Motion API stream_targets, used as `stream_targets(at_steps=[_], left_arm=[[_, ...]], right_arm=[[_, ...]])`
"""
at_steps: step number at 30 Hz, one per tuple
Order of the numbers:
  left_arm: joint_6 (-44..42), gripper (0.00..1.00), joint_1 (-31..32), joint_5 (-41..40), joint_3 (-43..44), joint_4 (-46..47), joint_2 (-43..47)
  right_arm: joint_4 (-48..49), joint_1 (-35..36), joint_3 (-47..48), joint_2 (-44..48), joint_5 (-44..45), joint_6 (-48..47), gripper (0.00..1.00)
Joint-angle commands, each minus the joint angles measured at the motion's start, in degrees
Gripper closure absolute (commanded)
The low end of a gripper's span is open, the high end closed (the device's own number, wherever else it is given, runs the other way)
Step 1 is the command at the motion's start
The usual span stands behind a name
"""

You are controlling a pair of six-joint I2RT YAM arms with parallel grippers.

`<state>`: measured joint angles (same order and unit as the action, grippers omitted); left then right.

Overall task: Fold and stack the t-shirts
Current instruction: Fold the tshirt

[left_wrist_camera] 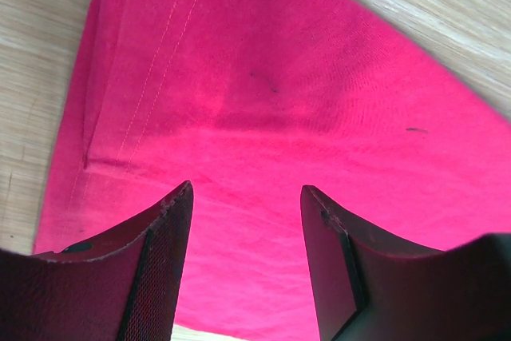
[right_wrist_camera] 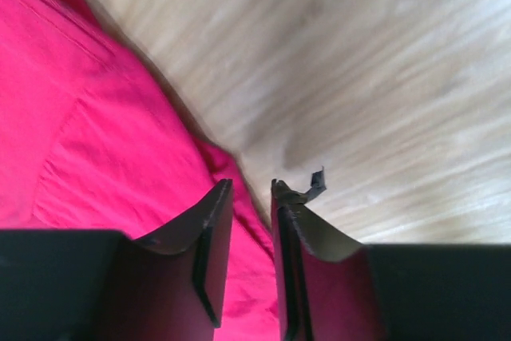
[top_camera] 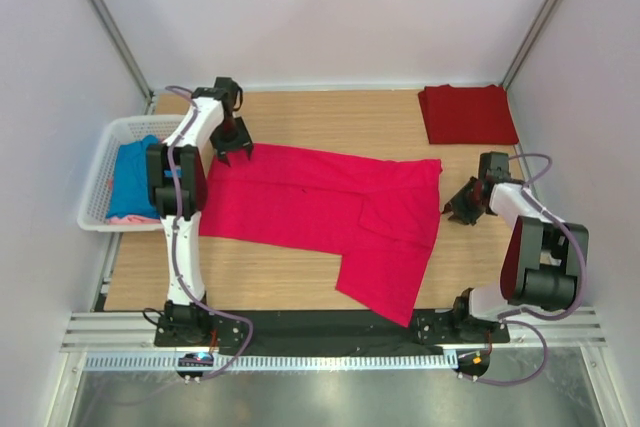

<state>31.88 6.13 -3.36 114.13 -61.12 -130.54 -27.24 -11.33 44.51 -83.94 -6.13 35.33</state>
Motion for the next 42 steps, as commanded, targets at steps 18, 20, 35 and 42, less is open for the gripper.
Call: stream_targets(at_steps=[18,20,35,42], left_arm=[[-2.35,0.43,-2.35,-1.74,2.42,0.22,-4.2],[-2.17,0.43,-2.35,-1.57,2.85,0.13,-3.58],[0.03,0.43,-0.95,-1.04,9.28,-4.35,2.3],[-0.06,0.5,-0.77,-0.51,-2.23,-2.42,5.65]], right_arm=[[6.16,2.72,-6.37,0.01,0.14,3.87,0.76],[3.97,2.72,-4.79,-0.69,2.08,3.52,0.84],[-7.03,-0.35,18.32,-14.75,14.84,-2.55,0.99],[-7.21,-0.71,22.82,-18.02,11.76,-3.69,0.99]])
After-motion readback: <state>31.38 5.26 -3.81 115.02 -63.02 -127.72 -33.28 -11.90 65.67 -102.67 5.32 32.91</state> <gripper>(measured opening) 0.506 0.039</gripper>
